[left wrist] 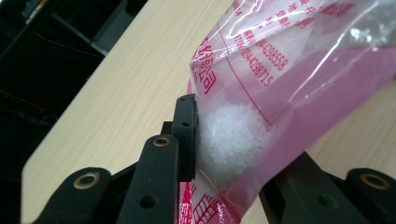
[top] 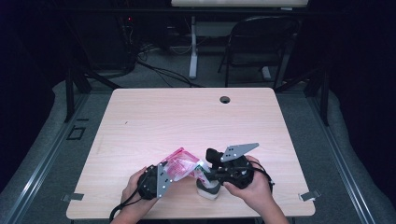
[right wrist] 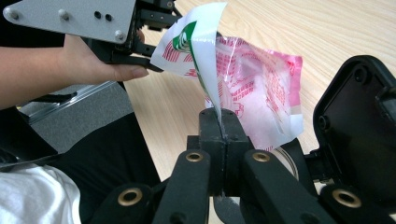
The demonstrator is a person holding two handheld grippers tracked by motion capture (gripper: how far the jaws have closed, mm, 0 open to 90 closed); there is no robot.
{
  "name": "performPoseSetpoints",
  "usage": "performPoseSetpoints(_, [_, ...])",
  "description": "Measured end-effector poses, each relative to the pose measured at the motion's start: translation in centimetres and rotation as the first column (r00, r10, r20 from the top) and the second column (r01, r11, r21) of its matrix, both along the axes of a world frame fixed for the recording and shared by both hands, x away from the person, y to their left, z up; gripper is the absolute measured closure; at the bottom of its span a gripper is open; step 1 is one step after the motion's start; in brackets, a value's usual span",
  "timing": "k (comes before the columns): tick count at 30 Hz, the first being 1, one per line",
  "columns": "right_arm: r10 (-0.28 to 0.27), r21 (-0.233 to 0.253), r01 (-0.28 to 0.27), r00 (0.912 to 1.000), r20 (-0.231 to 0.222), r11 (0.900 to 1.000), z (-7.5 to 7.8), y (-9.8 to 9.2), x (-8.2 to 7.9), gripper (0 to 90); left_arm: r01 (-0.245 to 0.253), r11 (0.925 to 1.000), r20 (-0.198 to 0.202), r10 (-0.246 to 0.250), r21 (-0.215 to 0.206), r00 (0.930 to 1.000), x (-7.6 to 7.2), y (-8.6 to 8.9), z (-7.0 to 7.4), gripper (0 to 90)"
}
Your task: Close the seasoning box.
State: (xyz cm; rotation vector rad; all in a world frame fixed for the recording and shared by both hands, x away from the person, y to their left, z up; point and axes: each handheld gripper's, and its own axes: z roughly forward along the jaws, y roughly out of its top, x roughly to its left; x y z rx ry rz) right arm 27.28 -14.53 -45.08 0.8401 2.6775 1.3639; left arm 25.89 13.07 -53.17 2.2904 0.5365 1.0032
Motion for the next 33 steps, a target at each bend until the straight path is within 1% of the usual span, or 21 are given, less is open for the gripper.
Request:
performPoseSetpoints(7, [0.001,-0.006,-0.001,1.0,-0.003,1.0,-0.3,0.3,0.0,90.0,0.0,0.9997,-0.027,-0.001,-0.024,0.9996,0.1,0.3,-0.6,74.7])
performPoseSetpoints(10, [-0.002,-0.009,0.002,1.0,0.002,1.0,-0.3,0.4,0.0,90.0,-0.005,0.9989,-0.039,0.003,-0.047,0.9992,0.1,0.3,-0.8,74.7])
performPoseSetpoints(12, [-0.003,-0.01,0.003,1.0,0.007,1.0,-0.3,0.5,0.0,90.0,-0.008,0.9979,-0.057,0.004,-0.064,0.9983,0.2,0.4,-0.9,74.8])
performPoseSetpoints(16, [-0.011,-0.007,0.011,0.9999,0.012,1.0,-0.3,0.6,-0.1,90.0,-0.011,0.9955,-0.089,0.002,-0.094,0.996,0.4,0.6,-1.2,74.8])
performPoseSetpoints(17, [-0.014,-0.007,0.014,0.9998,0.014,1.0,-0.4,0.6,-0.1,90.0,-0.013,0.9945,-0.102,0.002,-0.104,0.9947,0.4,0.6,-1.3,74.8])
performPoseSetpoints(20, [-0.023,0.004,0.023,0.9996,0.015,1.0,-0.5,0.7,0.0,90.0,-0.013,0.9941,-0.109,0.002,-0.108,0.994,0.4,0.6,-1.5,74.9])
performPoseSetpoints(24, [-0.024,0.007,0.024,0.9996,0.017,1.0,-0.6,0.7,0.0,89.6,-0.015,0.9915,-0.13,-0.002,-0.129,0.9915,0.5,0.7,-1.7,74.9])
performPoseSetpoints(27, [-0.028,0.004,0.027,0.9994,0.021,1.0,-0.6,0.8,0.0,87.3,-0.016,0.9894,-0.142,-0.005,-0.145,0.9898,0.6,0.8,-1.9,74.9])
performPoseSetpoints(30, [-0.029,0.004,0.029,0.9991,0.031,1.0,-0.7,0.8,0.0,84.3,-0.013,0.988,-0.167,-0.013,-0.154,0.9859,0.6,0.9,-2.2,74.9])
performPoseSetpoints(33, [-0.028,0.006,0.028,0.9991,0.031,1.0,-0.7,0.9,0.0,82.7,-0.016,0.9861,-0.175,-0.014,-0.166,0.9846,0.6,0.9,-2.4,74.9])
